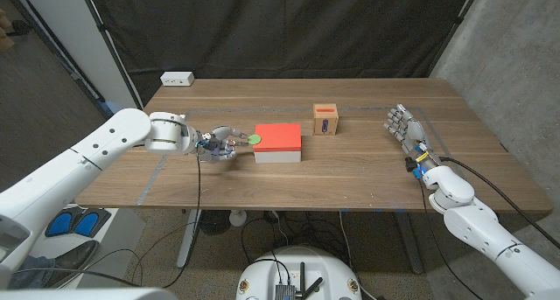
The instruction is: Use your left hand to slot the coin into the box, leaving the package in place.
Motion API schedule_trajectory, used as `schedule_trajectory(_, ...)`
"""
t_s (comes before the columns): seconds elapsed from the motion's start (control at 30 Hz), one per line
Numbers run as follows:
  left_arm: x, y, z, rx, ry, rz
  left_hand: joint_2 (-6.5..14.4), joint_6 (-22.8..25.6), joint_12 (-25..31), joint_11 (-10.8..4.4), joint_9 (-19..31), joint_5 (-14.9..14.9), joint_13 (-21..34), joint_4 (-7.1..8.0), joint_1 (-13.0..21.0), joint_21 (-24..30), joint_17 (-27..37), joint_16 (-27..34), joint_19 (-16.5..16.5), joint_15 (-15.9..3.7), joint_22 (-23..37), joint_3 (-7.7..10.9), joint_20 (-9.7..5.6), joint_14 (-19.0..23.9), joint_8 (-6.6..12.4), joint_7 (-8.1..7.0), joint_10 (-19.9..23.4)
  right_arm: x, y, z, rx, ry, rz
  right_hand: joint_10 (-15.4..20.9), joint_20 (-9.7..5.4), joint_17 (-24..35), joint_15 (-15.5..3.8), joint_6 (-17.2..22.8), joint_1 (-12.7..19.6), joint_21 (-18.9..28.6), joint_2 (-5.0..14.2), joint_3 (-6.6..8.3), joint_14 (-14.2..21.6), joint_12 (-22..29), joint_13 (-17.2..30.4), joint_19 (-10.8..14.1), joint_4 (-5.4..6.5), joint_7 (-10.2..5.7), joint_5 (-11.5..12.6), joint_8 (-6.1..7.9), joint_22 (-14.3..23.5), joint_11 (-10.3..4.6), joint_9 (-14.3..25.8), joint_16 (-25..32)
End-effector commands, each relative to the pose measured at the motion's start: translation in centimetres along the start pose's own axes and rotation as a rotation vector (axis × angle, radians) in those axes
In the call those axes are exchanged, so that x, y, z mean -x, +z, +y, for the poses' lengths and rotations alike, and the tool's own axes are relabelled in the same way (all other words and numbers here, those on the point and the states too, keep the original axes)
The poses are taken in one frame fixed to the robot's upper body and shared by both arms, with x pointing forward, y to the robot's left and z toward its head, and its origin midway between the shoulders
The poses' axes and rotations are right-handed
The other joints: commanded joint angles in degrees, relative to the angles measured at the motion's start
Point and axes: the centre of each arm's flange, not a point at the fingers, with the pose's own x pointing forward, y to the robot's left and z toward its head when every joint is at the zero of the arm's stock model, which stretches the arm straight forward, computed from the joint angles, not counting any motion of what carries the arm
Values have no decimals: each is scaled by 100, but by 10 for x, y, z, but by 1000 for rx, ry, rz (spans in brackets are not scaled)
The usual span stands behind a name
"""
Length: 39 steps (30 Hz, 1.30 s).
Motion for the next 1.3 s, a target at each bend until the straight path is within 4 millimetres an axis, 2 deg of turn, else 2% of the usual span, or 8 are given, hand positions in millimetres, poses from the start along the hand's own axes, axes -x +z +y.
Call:
schedule_trajectory(0.03,3,3,-8,-7,29,-1,133,67,51,14,43,26,13,-4,107,61,27,59,-38,3,12,102,5,-20,42,25,-46,-1,-4,-7,-14,-7,-1,74,-11,6,-7,32,51,-3,41,11,53,29,21,20,-22,-34,25,4,17,-15,14,-5)
schedule_trajectory(0.27,2,3,-12,-6,20,-7,255,94,36,15,141,32,-25,-31,277,146,57,86,-120,2,25,230,3,-73,42,32,-79,0,-7,-9,-14,-7,2,94,-11,6,-9,36,52,-6,42,8,52,34,22,20,-22,-34,25,4,17,-9,14,-7)
schedule_trajectory(0.83,-1,4,-19,-7,24,-3,310,221,75,13,210,-12,-28,1,299,353,74,103,-234,5,-87,283,8,-86,-13,33,-79,3,-17,-14,-28,-20,14,119,-3,5,-1,56,54,-13,43,3,49,38,25,17,-22,-51,26,9,17,-9,14,-10)
schedule_trajectory(1.3,3,3,-22,-5,48,-6,418,666,42,13,393,-12,-101,-5,303,465,109,110,-323,4,-153,366,7,-106,144,-52,-100,4,-26,-19,-42,-23,20,143,-1,5,-3,52,57,-17,44,-1,50,42,28,15,-24,-52,27,5,17,-11,15,-11)
